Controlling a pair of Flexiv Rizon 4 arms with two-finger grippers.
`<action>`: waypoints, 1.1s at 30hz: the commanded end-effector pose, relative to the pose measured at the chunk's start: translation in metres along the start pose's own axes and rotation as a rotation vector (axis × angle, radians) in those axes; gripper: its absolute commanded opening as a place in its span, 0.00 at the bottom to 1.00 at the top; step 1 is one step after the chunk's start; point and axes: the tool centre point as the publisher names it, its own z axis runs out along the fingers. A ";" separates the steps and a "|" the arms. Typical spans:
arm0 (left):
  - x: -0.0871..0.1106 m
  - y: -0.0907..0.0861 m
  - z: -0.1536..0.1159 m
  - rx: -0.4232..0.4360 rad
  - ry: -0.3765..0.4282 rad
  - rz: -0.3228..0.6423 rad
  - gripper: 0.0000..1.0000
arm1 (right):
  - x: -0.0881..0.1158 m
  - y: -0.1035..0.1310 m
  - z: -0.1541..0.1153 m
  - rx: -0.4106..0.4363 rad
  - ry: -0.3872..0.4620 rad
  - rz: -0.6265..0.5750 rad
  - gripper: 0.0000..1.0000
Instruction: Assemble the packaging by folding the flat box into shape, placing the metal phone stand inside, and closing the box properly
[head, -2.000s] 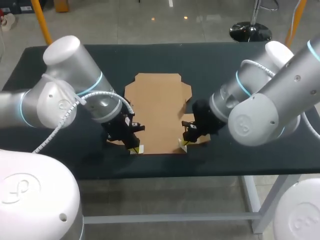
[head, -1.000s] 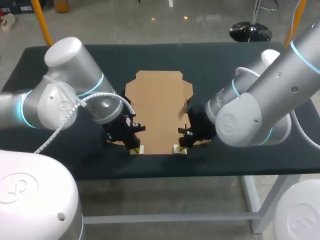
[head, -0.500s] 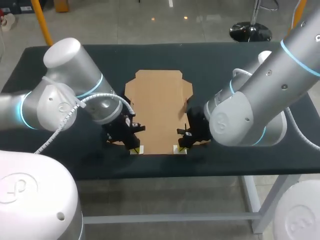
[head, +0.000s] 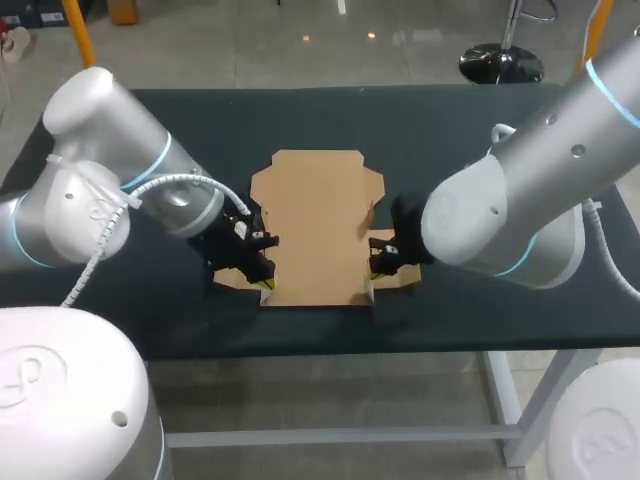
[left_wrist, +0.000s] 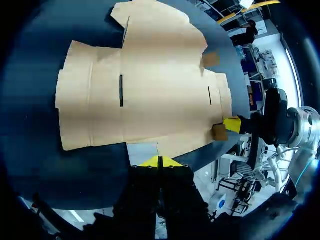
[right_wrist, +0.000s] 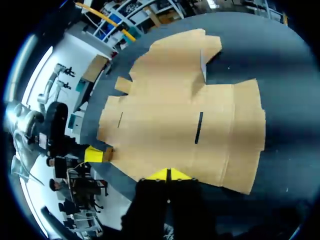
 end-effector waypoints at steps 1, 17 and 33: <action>-0.006 -0.005 -0.017 -0.008 0.020 0.004 0.00 | -0.009 0.011 -0.026 0.033 0.181 0.003 0.00; -0.005 -0.018 -0.051 0.024 0.056 0.022 1.00 | -0.021 0.043 -0.068 0.011 0.251 0.028 1.00; -0.010 -0.029 -0.079 0.032 0.118 0.018 1.00 | -0.023 0.068 -0.098 -0.015 0.258 0.070 1.00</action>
